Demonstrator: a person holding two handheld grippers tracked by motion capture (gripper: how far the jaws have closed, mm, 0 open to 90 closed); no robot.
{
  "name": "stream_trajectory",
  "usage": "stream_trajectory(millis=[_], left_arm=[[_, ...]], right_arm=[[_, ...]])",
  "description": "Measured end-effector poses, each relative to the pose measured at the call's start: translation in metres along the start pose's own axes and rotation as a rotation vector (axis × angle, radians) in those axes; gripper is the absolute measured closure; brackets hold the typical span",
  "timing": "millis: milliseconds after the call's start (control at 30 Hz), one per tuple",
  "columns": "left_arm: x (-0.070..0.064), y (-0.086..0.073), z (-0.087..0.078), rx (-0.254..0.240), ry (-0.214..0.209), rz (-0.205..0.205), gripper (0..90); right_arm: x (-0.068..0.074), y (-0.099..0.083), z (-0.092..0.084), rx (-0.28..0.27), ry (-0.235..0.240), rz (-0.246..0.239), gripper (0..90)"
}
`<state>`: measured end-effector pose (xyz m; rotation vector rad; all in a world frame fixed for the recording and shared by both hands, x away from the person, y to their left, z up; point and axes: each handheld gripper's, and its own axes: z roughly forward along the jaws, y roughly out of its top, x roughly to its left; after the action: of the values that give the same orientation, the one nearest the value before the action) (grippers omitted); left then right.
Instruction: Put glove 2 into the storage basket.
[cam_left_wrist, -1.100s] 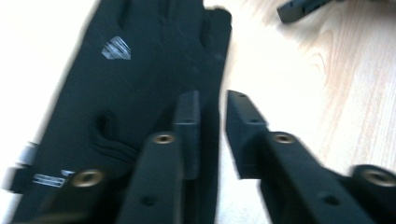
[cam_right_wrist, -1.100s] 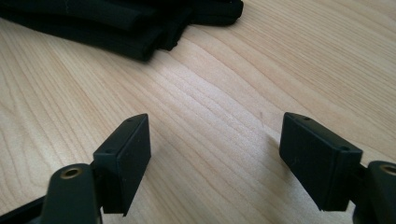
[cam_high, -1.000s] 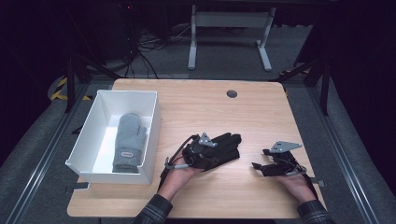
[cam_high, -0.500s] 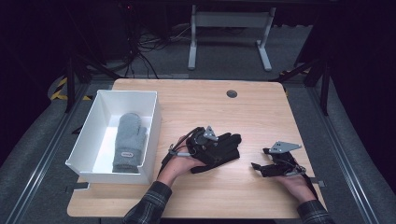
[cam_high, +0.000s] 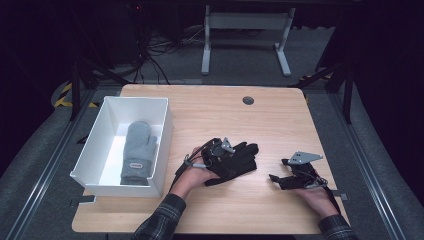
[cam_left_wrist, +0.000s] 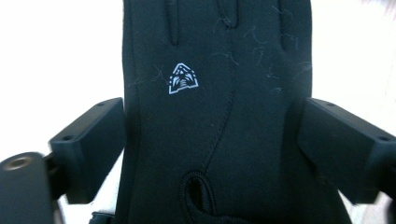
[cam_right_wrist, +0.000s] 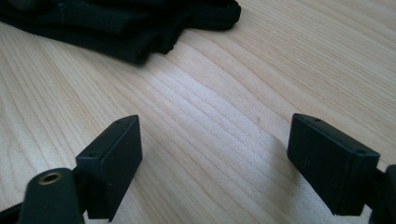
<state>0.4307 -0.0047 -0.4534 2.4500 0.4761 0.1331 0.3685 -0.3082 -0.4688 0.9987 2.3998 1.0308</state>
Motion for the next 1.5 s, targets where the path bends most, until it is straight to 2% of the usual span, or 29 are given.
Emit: stream_trajectory(millis=[200,267,333,367,400,433,467,600,667,767,833,1167,1200,1267,1433,1467,1500], left_arm=[[-0.001,0.000,0.000,0.006,-0.010,0.000,19.0],[-0.002,0.001,-0.003,0.016,-0.033,0.012,29.0],[-0.005,0.003,-0.006,0.033,-0.052,0.027,45.1],[-0.005,0.004,-0.006,0.039,-0.059,0.019,55.8],[-0.006,0.004,-0.006,0.046,-0.069,0.001,60.5],[-0.006,0.004,-0.006,0.046,-0.069,0.001,63.5],[-0.006,0.005,-0.007,0.047,-0.077,-0.027,66.8],[-0.007,0.006,-0.011,0.045,-0.074,-0.052,68.4],[-0.008,0.008,-0.018,0.037,-0.080,-0.066,68.4],[-0.009,0.012,-0.031,0.015,-0.062,-0.103,68.3],[-0.009,0.014,-0.038,0.007,-0.070,-0.119,68.4],[-0.009,0.031,-0.090,-0.035,-0.038,-0.169,68.2],[-0.009,0.031,-0.090,-0.035,-0.038,-0.169,68.2],[-0.008,0.034,-0.105,-0.050,-0.029,-0.178,68.2],[-0.002,0.034,-0.138,-0.061,0.019,-0.188,68.3],[-0.001,0.033,-0.144,-0.067,0.029,-0.201,68.3],[-0.001,0.033,-0.144,-0.067,0.029,-0.201,68.3]], right_arm=[[0.000,0.000,0.000,0.000,-0.001,0.001,18.7],[0.000,0.000,0.000,-0.001,-0.001,0.002,18.7],[0.000,0.000,0.000,-0.001,-0.001,0.001,18.6],[0.000,0.000,0.000,-0.001,-0.001,0.001,18.6],[0.000,0.000,0.000,-0.001,-0.001,0.001,18.7],[0.000,0.000,0.000,-0.001,-0.001,0.001,18.7],[0.000,0.000,0.000,0.000,-0.001,0.001,18.7],[0.000,0.000,0.000,0.000,-0.001,0.001,18.7],[0.000,0.000,0.000,-0.001,-0.001,0.001,18.7],[0.000,0.000,0.000,0.001,0.000,0.002,18.7],[0.000,0.000,0.000,0.001,0.000,0.002,18.6],[0.000,0.000,0.000,0.000,0.000,0.002,18.3],[0.000,0.000,0.000,0.000,0.000,0.002,18.3],[0.000,0.000,0.000,0.000,0.000,0.001,18.3],[0.000,0.000,0.000,0.000,0.000,0.001,18.3],[0.000,0.000,0.000,0.000,0.000,0.000,18.2],[0.000,0.000,0.000,0.000,0.000,0.000,18.2]])
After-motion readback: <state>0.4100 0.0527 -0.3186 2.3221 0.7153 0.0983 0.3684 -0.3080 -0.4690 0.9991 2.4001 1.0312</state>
